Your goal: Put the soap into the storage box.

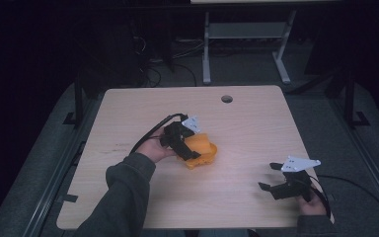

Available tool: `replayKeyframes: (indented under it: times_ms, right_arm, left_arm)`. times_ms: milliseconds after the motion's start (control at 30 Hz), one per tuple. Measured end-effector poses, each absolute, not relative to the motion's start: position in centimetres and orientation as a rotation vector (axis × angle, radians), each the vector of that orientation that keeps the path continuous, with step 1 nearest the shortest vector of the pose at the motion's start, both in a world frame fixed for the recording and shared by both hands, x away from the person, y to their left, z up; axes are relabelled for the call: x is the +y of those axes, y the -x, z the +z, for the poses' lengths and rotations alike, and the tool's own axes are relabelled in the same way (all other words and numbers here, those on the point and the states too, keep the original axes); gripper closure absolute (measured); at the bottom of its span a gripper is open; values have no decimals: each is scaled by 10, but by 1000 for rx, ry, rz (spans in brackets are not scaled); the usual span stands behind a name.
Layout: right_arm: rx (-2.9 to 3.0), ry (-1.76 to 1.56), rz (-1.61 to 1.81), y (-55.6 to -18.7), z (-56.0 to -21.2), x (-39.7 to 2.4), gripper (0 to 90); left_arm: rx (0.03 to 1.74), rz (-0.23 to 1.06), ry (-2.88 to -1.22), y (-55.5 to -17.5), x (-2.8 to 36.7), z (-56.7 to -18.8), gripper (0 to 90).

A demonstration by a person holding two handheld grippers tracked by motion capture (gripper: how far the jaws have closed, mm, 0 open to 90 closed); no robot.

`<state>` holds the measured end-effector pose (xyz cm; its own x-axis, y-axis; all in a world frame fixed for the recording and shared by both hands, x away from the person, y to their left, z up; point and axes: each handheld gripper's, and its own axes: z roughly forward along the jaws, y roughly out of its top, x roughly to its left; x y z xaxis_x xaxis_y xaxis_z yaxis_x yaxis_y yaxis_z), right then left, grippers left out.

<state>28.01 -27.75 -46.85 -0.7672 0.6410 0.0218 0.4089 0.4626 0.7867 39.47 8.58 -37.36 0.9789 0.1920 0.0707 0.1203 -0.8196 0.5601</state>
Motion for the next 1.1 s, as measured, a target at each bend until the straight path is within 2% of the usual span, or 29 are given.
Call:
replayKeyframes:
  times_ms: [700,1100]
  right_arm:
    - [2441,-896,1197,-280,-468,-277,137]
    - [2437,-898,1199,-280,-468,-278,137]
  left_arm:
    - [205,148,-2551,-395,65,-388,205]
    - [222,129,-2558,-397,72,-397,205]
